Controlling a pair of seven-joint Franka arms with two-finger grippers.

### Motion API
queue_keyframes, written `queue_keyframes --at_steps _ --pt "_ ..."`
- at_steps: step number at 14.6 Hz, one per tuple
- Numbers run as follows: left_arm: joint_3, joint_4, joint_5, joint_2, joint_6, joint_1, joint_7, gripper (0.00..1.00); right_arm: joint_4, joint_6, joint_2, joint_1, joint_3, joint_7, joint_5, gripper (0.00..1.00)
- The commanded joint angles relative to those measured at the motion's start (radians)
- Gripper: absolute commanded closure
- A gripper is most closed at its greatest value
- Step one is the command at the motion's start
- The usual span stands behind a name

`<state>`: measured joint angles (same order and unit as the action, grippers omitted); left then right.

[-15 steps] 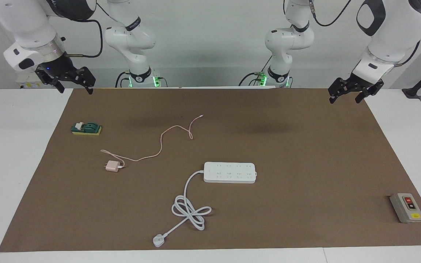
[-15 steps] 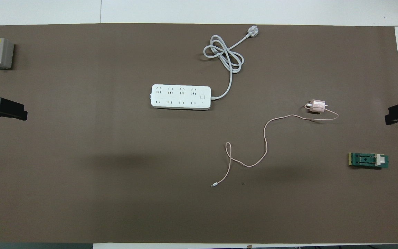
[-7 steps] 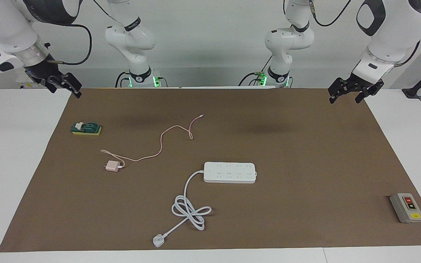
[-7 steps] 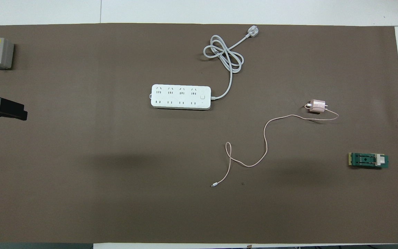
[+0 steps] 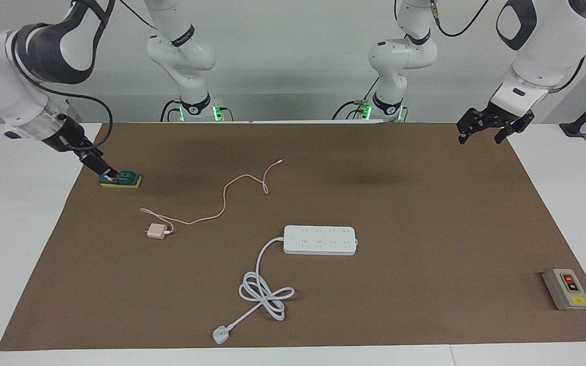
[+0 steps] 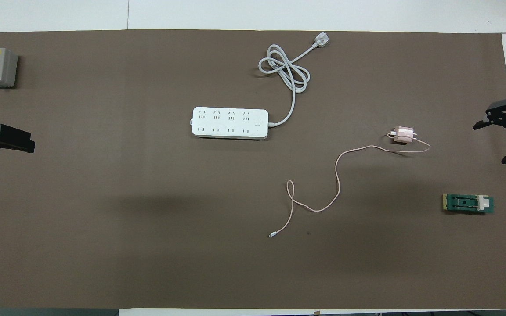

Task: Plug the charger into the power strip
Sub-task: 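Move the right gripper over the pink charger and open it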

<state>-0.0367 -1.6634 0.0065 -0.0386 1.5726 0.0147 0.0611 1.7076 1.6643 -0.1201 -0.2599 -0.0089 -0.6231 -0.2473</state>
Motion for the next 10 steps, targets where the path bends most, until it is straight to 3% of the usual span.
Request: queue_keyframes --at_steps 1,10 --pt "0.008 -0.03 -0.008 -0.026 0.004 -0.009 -0.01 0.0 0.0 0.049 -0.055 -0.021 0.01 -0.096 -0.082 0.0" --pt "0.014 -0.004 -0.008 -0.038 0.009 -0.002 -0.009 0.0 0.001 0.164 -0.226 -0.045 0.01 -0.303 -0.32 0.0"
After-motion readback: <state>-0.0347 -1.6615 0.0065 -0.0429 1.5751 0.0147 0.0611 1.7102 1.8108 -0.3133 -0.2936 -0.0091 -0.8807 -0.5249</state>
